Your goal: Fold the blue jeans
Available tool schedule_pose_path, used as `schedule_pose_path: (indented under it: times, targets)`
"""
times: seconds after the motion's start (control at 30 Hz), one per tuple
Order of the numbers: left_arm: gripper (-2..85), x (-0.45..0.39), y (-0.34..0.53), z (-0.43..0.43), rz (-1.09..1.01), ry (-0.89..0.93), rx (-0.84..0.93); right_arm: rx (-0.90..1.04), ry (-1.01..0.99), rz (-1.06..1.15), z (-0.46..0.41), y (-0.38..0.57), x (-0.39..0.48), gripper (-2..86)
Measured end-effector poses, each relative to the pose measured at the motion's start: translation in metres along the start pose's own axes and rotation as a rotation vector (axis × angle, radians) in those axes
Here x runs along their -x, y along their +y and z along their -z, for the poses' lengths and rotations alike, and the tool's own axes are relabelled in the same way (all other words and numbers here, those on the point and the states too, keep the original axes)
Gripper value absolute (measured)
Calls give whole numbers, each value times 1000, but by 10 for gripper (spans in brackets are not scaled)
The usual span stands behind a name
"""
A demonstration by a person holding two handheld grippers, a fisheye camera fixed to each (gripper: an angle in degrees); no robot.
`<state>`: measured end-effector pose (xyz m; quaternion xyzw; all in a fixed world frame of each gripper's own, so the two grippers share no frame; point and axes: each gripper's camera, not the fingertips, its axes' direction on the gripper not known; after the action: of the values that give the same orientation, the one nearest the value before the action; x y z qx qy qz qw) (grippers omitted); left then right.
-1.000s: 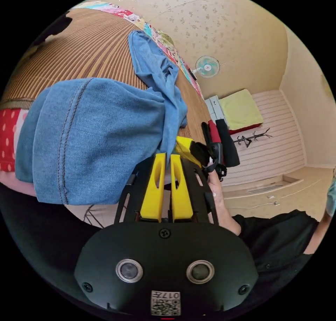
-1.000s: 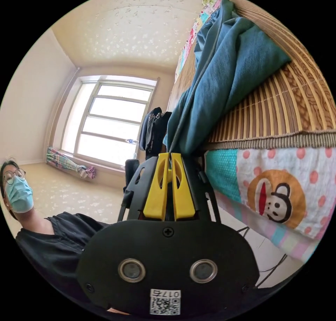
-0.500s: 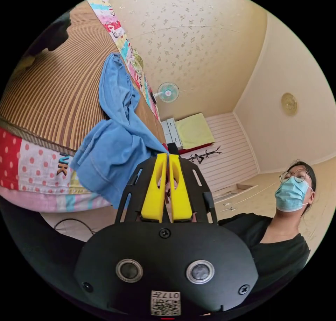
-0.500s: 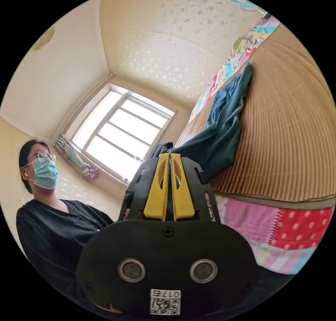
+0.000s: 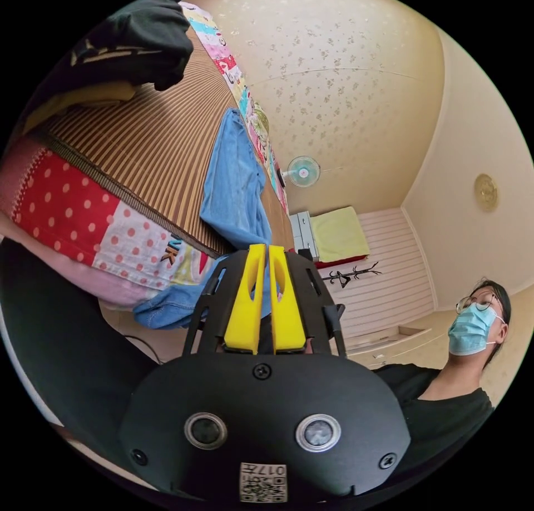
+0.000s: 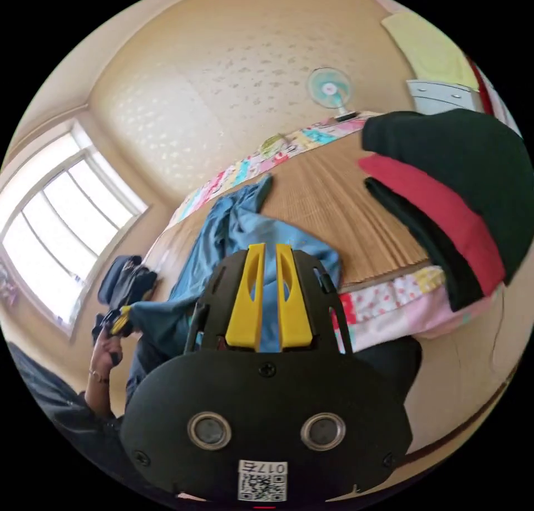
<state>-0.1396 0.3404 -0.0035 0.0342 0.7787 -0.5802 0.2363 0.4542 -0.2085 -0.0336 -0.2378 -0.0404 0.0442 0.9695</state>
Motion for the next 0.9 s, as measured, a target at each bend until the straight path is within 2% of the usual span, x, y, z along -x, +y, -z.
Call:
schedule_pose_path:
  times: [0.03, 0.13, 0.23, 0.33, 0.4, 0.47, 0.57, 0.63, 0.77, 0.9]
  targets:
    - [-8, 0, -1, -3, 6, 5, -1, 106, -158, 70, -42, 3, 20, 25]
    - [-8, -4, -4, -12, 8, 7, -2, 390, -402, 219, -152, 32, 88, 32]
    - [-8, -8, -7, -17, 2, -21, -2, 581, -270, 292, -234, 83, 174, 52]
    - [-8, -4, -5, -16, 2, -49, -12, 643, -18, 351, -294, 130, 232, 78]
    - [-8, 3, -3, -16, 12, -56, -19, 634, 62, 389, -319, 154, 251, 78]
    - [-8, 13, 0, -17, 26, -50, -22, 607, 142, 423, -328, 168, 261, 59]
    - [-8, 23, 0, -17, 4, -43, -2, 643, -32, 402, -321, 167, 256, 27]
    - [-9, 24, -10, -21, -91, -15, 113, 676, -181, 376, -298, 164, 249, 20]
    - [-9, 37, -19, -21, -144, 8, 317, 705, -275, 530, -247, 183, 264, 16]
    - [-8, 60, -10, -45, -153, -209, 527, 834, -204, 554, -254, 226, 259, 16]
